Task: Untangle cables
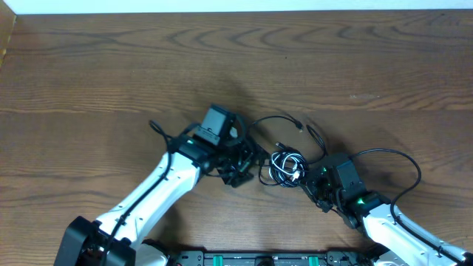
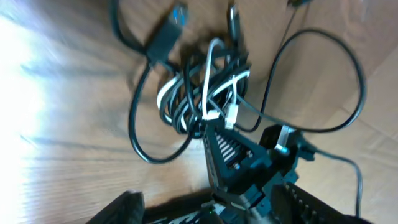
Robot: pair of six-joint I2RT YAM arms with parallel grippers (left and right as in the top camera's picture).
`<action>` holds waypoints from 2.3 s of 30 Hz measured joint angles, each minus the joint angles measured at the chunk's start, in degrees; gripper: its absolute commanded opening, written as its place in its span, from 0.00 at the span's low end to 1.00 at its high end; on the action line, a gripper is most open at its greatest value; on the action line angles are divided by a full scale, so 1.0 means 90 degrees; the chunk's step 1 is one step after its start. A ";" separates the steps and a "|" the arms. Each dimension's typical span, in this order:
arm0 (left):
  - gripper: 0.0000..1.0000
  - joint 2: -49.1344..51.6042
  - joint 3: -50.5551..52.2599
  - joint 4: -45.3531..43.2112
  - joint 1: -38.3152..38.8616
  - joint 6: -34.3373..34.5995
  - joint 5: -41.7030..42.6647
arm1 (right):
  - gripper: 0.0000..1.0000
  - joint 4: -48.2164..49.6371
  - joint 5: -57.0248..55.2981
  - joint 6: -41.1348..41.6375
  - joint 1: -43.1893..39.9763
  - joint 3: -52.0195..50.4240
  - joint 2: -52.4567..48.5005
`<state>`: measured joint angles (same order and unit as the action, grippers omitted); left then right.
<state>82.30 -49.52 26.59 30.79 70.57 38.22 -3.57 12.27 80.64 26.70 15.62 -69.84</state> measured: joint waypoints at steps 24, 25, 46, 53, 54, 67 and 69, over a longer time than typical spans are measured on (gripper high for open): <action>0.93 0.0867 0.0000 -0.0639 0.1338 0.4044 -0.1328 | 0.01 0.0005 0.0015 0.0002 0.0000 -0.0005 0.0000; 0.93 0.1005 0.0000 -0.0678 0.1345 0.4068 -0.1290 | 0.01 0.0005 0.0012 0.0000 0.0000 -0.0005 0.0000; 0.08 0.1809 0.0000 -0.1375 0.1355 0.4158 -0.1467 | 0.01 0.0005 0.0015 -0.0012 0.0000 -0.0005 0.0000; 0.07 0.1858 0.0005 -0.1979 0.1341 0.3827 -0.1622 | 0.01 -0.0002 0.0010 -0.0007 0.0000 -0.0005 0.0000; 0.07 0.1858 0.0010 -0.2149 0.1326 0.3691 -0.1632 | 0.01 -0.0005 0.0010 -0.0007 0.0000 -0.0005 0.0000; 0.07 0.0612 0.0019 -0.2737 -0.0019 0.2290 -0.0855 | 0.01 0.0029 0.0041 -0.0010 0.0000 -0.0002 -0.0005; 0.08 0.0449 0.0046 -0.2701 -0.0124 0.2229 -0.0695 | 0.01 0.0044 0.0061 -0.0010 0.0000 0.0000 -0.0017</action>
<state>86.35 -49.10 2.28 29.67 90.63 31.97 -3.18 12.82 80.55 26.70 15.62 -70.00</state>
